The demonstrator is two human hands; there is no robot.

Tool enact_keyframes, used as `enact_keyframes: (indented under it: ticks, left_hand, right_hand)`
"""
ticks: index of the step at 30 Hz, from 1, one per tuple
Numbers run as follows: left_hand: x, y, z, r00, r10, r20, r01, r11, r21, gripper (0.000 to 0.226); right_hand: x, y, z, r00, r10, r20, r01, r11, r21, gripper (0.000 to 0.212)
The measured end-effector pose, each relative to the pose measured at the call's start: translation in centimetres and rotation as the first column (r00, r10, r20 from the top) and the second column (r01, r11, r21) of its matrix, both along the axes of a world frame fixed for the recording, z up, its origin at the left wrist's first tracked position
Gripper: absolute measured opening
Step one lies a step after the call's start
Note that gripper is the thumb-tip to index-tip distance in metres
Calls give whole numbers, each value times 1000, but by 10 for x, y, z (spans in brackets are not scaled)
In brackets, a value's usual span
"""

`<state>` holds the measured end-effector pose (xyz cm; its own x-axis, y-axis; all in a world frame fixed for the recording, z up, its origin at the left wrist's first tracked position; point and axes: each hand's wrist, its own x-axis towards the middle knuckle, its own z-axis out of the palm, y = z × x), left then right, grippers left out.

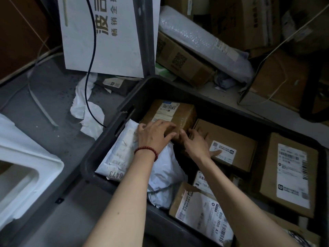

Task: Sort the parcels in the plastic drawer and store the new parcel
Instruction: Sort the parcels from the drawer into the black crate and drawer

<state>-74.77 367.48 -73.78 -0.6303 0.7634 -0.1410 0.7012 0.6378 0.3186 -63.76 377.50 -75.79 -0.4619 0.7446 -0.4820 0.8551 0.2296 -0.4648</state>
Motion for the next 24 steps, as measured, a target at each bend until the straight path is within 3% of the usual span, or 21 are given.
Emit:
enact_keyframes:
  ticks: [5,9,13,16,24]
  left_hand:
    - [8,-1,1,1000,28,3,-28,1000,-10,36]
    - [19,-11,11,989,37,-146,-53,993,-108,43]
    - [24,-40,28,978,132,-162,-140,989,-40,42]
    - [28,-64,42,960,231,-159,-239,971,-27,42]
    - [46,-117,78,878,467,-108,-470,882,-10,35]
  right_hand:
    - [-8,4,7,999,-3,42,5,999,-44,60]
    - [-7,7,17,995,51,83,-44,996,-79,66]
    - [8,-4,38,995,86,-56,-73,977,201,69]
    - [10,-25,58,953,297,-61,-251,886,390,60]
    - [6,-79,101,798,600,-56,-500,711,495,54]
